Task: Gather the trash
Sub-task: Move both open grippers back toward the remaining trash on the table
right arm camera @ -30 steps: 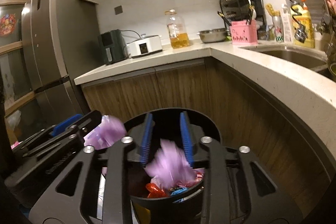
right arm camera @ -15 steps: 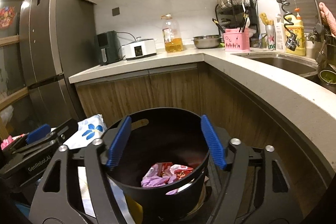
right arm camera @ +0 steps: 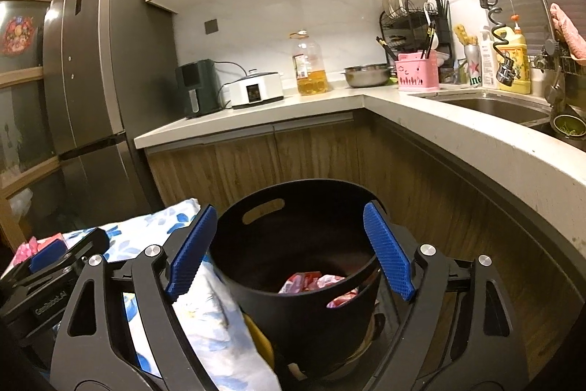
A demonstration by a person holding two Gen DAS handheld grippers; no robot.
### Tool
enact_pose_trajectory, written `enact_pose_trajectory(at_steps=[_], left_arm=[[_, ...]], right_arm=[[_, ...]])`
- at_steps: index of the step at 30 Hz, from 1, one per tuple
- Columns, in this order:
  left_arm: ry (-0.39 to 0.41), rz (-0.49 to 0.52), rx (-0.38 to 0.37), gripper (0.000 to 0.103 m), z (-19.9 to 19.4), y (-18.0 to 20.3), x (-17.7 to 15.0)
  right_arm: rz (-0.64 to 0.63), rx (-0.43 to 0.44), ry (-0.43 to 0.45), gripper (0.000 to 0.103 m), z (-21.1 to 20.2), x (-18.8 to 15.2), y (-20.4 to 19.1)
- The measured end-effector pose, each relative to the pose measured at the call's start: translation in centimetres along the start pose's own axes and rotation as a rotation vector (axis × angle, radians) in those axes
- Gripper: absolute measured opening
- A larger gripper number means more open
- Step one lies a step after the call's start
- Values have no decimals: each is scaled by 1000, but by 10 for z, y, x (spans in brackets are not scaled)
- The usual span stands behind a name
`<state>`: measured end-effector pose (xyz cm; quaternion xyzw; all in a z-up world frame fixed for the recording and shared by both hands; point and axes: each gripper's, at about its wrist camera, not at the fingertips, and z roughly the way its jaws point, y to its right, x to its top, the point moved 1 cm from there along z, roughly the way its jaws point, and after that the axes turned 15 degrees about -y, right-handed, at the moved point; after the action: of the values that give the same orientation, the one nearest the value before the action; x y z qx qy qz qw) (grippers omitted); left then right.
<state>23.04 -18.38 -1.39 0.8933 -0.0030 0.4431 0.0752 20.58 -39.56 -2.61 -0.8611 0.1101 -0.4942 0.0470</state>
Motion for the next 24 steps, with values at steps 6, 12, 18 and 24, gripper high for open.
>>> enact_pose_trajectory(at_steps=[6,12,18,24], left_arm=[[11,-29,51,93,-14,-25,-9],[26,-70,116,93,-27,-57,-15],[25,-123,202,93,-35,-95,-24],[29,-179,278,93,-40,-134,-28]], right_arm=[[12,25,8,81,-12,-9,-18],[0,62,1,81,-17,-19,-45],[-26,102,-12,81,-17,-29,-77],[-54,147,-25,81,-14,-37,-109]])
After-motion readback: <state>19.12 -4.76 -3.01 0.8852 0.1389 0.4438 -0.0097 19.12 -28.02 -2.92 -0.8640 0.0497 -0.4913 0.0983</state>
